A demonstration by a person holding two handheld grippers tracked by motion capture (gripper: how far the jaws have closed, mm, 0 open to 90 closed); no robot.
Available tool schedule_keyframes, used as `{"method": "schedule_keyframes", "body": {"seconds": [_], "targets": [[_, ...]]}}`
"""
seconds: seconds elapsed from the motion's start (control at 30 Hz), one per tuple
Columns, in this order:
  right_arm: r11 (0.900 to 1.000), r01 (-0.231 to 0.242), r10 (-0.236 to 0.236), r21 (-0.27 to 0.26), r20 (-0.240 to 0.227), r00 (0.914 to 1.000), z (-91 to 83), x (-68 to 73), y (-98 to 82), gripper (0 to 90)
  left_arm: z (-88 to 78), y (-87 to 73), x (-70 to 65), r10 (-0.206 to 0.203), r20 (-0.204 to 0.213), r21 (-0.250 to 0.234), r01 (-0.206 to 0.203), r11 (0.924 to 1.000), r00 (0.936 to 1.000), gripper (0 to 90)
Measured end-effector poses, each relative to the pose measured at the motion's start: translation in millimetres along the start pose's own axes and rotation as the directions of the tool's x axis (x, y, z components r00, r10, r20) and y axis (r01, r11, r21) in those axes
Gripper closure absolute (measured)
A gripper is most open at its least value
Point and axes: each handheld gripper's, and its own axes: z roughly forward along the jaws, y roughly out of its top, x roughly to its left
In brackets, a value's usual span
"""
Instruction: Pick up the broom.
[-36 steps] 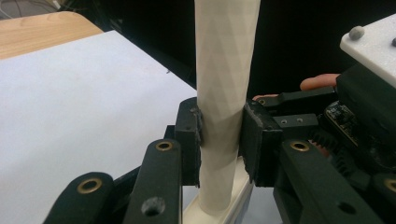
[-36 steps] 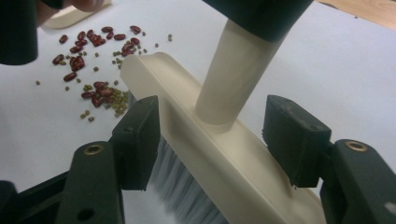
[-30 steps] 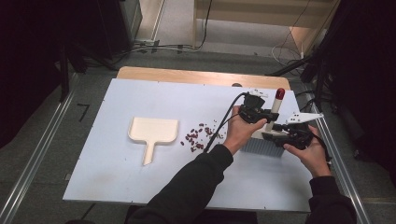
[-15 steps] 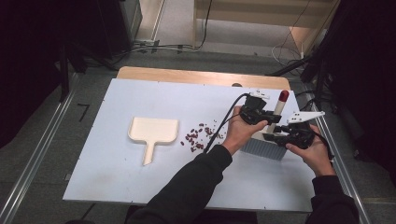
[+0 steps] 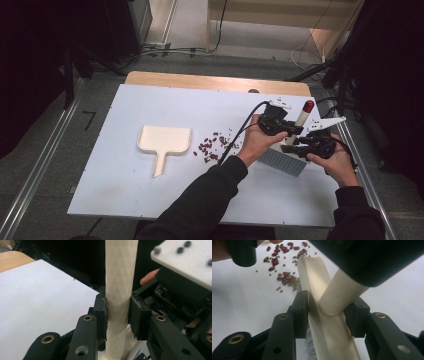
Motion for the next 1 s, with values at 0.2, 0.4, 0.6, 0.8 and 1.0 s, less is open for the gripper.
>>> {"method": "schedule_keyframes", "body": {"seconds": [0.2,0.4,0.6,0.8,1.0], "targets": [[1.0,0.003,-0.003,0.023,-0.012,0.9999,5.0,-0.9,-0.1,54.4,-1.1,0.0,1.6,0.026,0.029,0.008,-0.026,0.9996,0.9992,71.2],[0.999,0.0,0.001,0.033,-0.028,0.9996,10.3,-0.9,1.0,53.8,-2.1,0.5,1.4,0.032,0.028,0.009,-0.032,0.9994,0.9991,71.3],[1.0,-0.003,0.004,0.029,-0.024,0.9997,10.8,-0.8,1.3,53.8,-2.0,0.7,1.4,0.03,0.026,0.003,-0.03,0.9995,0.9992,71.1],[0.999,-0.041,0.041,0.016,-0.032,0.9986,8.2,-2.6,0.5,61.7,-1.7,0.3,0.0,0.033,0.027,-0.007,-0.033,0.9994,0.9991,70.0],[0.997,-0.077,0.077,0.0,-0.038,0.9963,7.3,-4.4,-3.7,63.1,-0.6,-0.5,-3.2,0.063,0.027,-0.01,-0.063,0.998,0.9977,70.2]]}}
